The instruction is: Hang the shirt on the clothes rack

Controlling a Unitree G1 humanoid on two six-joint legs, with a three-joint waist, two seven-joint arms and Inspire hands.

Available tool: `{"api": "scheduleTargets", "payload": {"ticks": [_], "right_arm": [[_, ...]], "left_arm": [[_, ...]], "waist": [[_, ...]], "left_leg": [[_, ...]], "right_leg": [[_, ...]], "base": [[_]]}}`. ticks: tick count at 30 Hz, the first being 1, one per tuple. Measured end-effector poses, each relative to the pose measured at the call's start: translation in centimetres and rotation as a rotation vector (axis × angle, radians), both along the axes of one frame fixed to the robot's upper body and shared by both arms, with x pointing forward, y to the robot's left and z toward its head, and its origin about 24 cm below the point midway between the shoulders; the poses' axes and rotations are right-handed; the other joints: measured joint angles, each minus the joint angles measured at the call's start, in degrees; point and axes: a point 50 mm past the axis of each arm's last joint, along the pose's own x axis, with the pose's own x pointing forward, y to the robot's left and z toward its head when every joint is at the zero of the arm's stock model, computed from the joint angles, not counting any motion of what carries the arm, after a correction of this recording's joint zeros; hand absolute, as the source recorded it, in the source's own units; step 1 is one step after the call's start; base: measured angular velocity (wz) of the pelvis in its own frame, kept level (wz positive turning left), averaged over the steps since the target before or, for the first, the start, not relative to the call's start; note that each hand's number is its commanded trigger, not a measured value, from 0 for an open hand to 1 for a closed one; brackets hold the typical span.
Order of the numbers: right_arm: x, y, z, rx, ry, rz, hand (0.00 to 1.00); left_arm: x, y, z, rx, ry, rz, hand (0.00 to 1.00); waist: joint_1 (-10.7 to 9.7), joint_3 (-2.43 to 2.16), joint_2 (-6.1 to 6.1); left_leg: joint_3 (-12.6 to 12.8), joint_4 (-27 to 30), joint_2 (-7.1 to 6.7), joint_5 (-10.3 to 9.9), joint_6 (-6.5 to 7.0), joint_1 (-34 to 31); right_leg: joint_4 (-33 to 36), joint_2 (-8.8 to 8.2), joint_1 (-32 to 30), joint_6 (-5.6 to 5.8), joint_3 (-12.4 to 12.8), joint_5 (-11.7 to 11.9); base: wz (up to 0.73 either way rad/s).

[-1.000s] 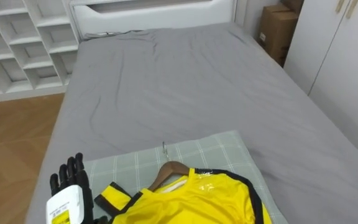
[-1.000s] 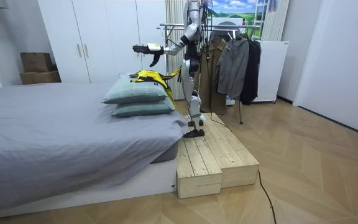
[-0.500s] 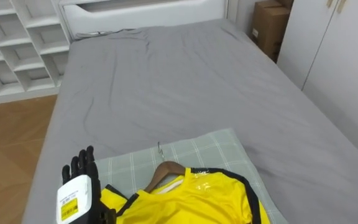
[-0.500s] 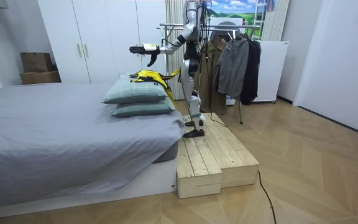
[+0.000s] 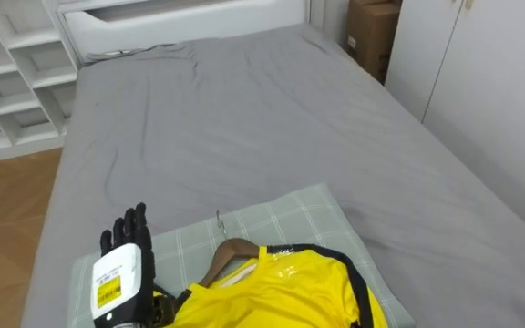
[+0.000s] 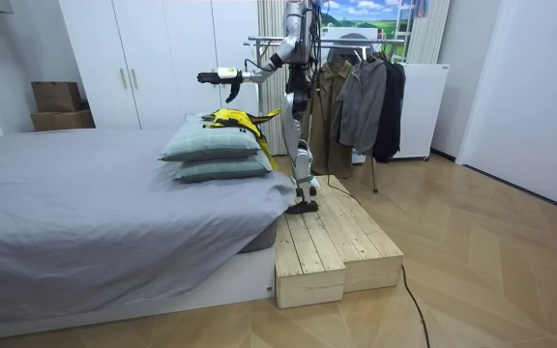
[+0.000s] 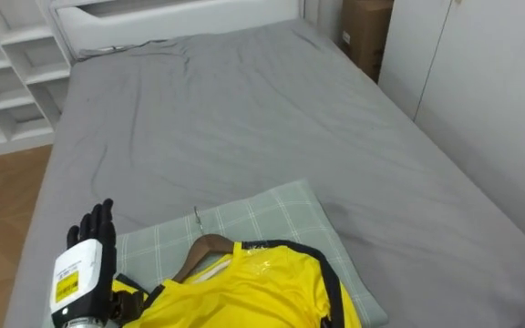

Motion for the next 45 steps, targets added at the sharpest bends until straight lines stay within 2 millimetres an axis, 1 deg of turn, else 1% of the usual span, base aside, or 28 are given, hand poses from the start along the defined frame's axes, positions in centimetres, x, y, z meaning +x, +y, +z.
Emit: {"api": "scheduleTargets", "payload": {"ticks": [3,9,14,19,23,28,34,37,41,43,45], "right_arm": [[-0.4,-0.1,-0.1,-0.008,0.023,0.023,0.00],[-0.9,-0.1,-0.1,-0.013,0.055,0.037,0.00],[-1.8,-0.2,-0.3,-0.013,0.116,0.061,0.00],[-2.1,-0.1,-0.3,0.002,0.159,0.093,0.00],[-2.4,-0.1,-0.3,-0.005,0.186,0.095,0.00],[-2.8,-0.2,-0.3,-0.017,0.214,0.125,0.00],[-2.6,-0.2,-0.3,-0.022,0.217,0.139,0.00],[-2.6,-0.2,-0.3,-0.023,0.214,0.150,0.00],[-2.5,-0.1,-0.3,-0.023,0.213,0.160,0.00],[-2.6,-0.1,-0.3,-0.023,0.216,0.161,0.00],[-3.2,-0.1,-0.4,-0.023,0.231,0.157,0.00]], "left_arm": [[0.0,-0.3,-0.2,-0.007,0.027,-0.027,0.00],[-0.2,-0.4,-0.7,-0.020,0.090,-0.051,0.00],[-0.7,-0.6,-1.6,-0.019,0.163,-0.072,0.00],[-1.0,-0.6,-2.1,-0.018,0.222,-0.074,0.00],[-1.1,-0.5,-2.4,-0.017,0.249,-0.071,0.00],[-1.3,-0.3,-2.5,-0.011,0.264,-0.060,0.00],[-1.4,-0.3,-2.6,-0.009,0.270,-0.058,0.00],[-1.4,-0.3,-2.7,-0.010,0.275,-0.059,0.00],[-1.4,-0.3,-2.7,-0.010,0.292,-0.056,0.00],[-1.4,-0.2,-2.8,-0.034,0.292,-0.038,0.00],[-1.3,-0.1,-2.8,-0.058,0.291,-0.017,0.00]], "waist": [[0.05,-0.12,0.09],[-0.01,-0.18,0.15],[-0.22,-0.14,0.09],[-1.22,-0.05,-0.06],[-1.31,-0.06,0.00],[-1.39,-0.08,0.01],[-1.35,-0.09,-0.02],[-1.45,-0.11,-0.21],[-1.54,-0.18,-0.82],[-1.58,-0.17,-0.99],[-1.60,-0.16,-1.04]], "left_leg": [[0.20,-0.01,0.05,0.00,0.00,0.02],[0.71,-0.21,0.17,0.00,0.00,0.53],[0.67,-0.19,0.23,0.00,0.00,0.68],[0.83,-0.20,0.25,0.00,0.00,0.81],[2.14,-0.49,0.50,-0.02,-0.02,1.28],[2.60,-0.96,0.70,-0.07,-0.13,1.39],[3.51,-0.97,0.88,-0.15,-0.26,1.38],[3.54,-0.94,0.86,-0.15,-0.26,1.44],[3.74,-0.93,0.89,-0.16,-0.26,1.45],[3.71,-0.94,0.90,-0.17,-0.28,1.46],[3.69,-0.93,0.91,-0.18,-0.28,1.43]], "right_leg": [[0.05,0.03,-0.05,0.00,0.19,0.00],[0.35,0.15,-0.01,0.00,0.73,0.00],[0.75,0.20,-0.10,0.00,0.78,-0.01],[0.78,0.23,-0.04,0.00,0.94,-0.01],[0.81,0.47,-0.18,0.00,2.23,0.00],[0.91,0.73,-0.59,-0.01,2.95,0.00],[0.94,0.88,-0.91,-0.03,3.74,0.01],[0.96,0.86,-0.90,-0.04,3.81,0.01],[0.96,0.86,-0.92,-0.04,3.88,0.01],[0.96,0.86,-0.90,-0.04,3.86,0.02],[1.05,0.87,-0.97,-0.09,3.84,0.05]], "base": [[-0.01],[-0.04],[0.00],[-0.01],[-0.15],[-0.08],[-0.07],[-0.01],[0.00],[0.00],[0.00]]}}
